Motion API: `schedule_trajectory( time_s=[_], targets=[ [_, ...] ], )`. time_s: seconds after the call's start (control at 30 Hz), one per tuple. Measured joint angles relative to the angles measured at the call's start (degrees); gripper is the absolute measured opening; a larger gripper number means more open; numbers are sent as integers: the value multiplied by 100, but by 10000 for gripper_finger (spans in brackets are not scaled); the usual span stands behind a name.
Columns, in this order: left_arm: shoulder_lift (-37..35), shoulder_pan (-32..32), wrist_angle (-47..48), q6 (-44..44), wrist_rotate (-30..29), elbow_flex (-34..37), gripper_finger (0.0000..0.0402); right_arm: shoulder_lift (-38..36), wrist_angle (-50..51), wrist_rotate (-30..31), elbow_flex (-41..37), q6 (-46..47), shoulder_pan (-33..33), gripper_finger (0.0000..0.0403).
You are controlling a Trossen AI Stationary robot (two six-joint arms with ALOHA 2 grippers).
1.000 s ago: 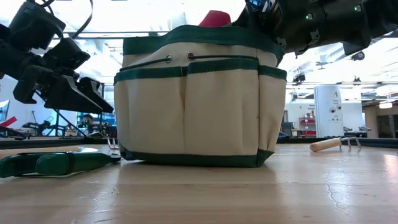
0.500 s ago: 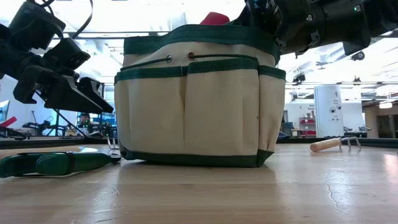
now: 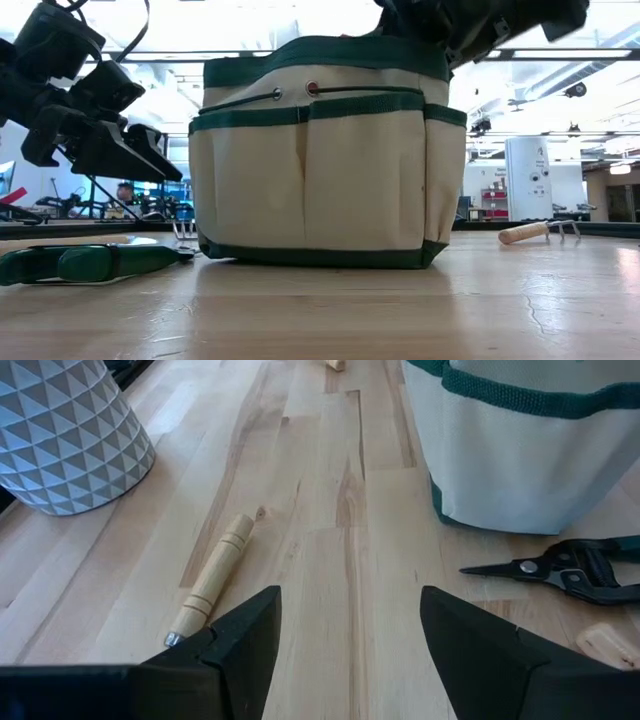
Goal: Pick & Place Garden tools in Gardening bag
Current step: Put the red gloves into the white gardening bag, then put the right green shear scissors into the white gardening bag
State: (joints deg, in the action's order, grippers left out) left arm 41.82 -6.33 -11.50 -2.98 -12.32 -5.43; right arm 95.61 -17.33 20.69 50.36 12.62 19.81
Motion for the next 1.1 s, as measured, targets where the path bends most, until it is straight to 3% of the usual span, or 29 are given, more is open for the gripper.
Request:
schedule_trajectory(
  time_s=[0.47,1.1],
  targets=[
    [0,-1,-1,0,0,0,241,2,3266,-31,1486,191,27,265],
    [0,0,-1,0,0,0,241,-15,6498,29,2896,907,133,231]
  ],
)
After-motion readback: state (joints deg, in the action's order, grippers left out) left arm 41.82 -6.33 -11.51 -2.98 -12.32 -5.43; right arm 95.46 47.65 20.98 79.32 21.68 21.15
